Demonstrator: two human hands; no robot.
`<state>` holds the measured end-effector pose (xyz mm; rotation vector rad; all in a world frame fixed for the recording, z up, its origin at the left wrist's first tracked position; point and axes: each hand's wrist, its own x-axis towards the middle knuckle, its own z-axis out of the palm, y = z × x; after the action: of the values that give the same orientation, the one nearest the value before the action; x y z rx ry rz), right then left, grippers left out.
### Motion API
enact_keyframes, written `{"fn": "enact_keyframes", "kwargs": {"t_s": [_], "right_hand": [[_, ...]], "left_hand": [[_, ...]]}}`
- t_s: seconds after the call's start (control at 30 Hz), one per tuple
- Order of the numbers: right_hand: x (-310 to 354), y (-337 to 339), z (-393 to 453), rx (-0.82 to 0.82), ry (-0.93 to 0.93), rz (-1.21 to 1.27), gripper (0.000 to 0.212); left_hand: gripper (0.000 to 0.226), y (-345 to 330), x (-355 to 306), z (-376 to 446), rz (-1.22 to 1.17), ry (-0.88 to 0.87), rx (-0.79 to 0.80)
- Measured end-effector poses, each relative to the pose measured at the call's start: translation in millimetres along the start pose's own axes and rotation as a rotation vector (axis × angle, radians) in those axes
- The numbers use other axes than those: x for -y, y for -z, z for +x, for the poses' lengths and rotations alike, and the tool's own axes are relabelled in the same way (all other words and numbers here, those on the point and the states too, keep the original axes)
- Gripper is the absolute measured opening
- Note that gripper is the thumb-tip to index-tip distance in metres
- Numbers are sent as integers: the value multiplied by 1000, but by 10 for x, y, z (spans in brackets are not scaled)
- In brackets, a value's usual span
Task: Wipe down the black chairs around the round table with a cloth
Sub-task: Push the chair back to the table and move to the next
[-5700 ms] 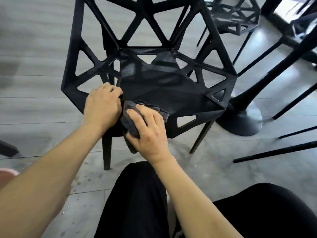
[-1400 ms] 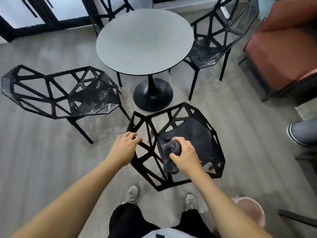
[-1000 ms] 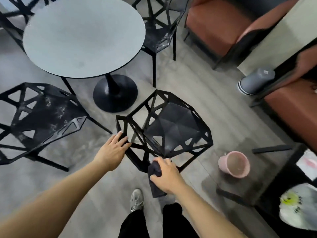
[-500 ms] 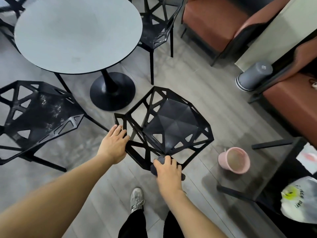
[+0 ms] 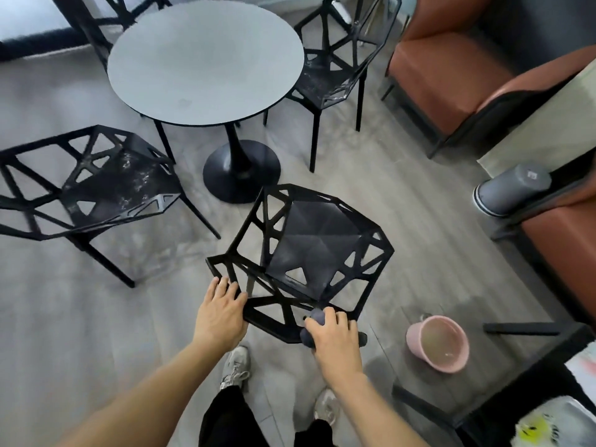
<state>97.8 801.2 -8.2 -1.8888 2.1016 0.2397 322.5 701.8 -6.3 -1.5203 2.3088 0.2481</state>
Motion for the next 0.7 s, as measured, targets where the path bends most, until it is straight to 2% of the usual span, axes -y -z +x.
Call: {"fn": "enact_keyframes", "kwargs": {"t_s": [0.3, 0.47, 0.6, 0.7], "right_hand": [[-1214, 102, -223, -97, -20, -141, 47], [-1762, 220, -9, -82, -40, -218, 44], [-2099, 412, 374, -104, -54, -302, 47], [-2341, 621, 689, -101, -74, -346, 46]], "left_hand": [[31, -3, -1284, -415, -96, 97, 60], [51, 171, -1608, -276, -155, 41, 158], [79, 358, -1750, 26, -240, -16, 263], [80, 472, -1899, 309, -288, 0, 247]]}}
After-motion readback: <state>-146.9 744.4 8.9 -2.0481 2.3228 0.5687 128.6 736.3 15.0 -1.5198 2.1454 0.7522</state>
